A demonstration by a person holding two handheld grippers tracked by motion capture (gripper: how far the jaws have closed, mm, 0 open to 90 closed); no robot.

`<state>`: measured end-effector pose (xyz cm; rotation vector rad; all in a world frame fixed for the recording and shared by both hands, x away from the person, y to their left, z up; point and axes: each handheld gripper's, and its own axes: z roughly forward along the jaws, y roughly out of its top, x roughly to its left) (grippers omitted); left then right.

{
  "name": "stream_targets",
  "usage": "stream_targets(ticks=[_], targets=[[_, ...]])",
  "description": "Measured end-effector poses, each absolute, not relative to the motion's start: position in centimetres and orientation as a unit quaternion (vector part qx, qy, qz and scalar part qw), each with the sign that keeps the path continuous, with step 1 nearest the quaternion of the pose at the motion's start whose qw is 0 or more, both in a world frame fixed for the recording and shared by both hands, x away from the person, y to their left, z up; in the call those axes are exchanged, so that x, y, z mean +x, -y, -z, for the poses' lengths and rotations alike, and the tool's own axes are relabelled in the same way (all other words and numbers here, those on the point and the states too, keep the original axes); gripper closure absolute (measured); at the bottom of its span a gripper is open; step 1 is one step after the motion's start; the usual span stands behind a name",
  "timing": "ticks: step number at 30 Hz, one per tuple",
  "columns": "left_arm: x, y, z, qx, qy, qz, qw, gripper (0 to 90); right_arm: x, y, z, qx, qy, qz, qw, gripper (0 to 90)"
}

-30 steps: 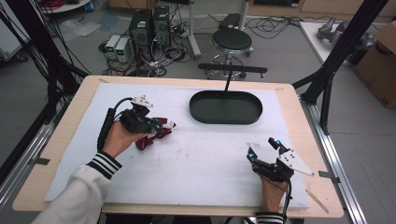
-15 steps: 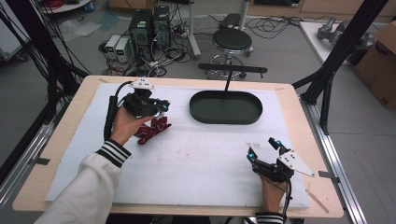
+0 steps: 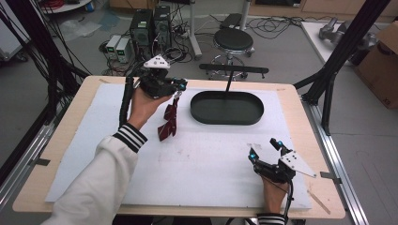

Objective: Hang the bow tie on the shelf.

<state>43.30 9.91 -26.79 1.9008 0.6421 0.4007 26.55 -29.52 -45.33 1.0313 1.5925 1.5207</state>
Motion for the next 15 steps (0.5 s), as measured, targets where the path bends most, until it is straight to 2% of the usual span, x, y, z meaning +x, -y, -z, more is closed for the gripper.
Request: stream_targets(ticks=[15], targets=[[45.3, -5.8, 24.3, 0.799, -0.231, -0.160, 0.532, 81.9, 26.5, 29.5, 45.3, 0.399, -0.613, -0.587, 0.347, 11.1]])
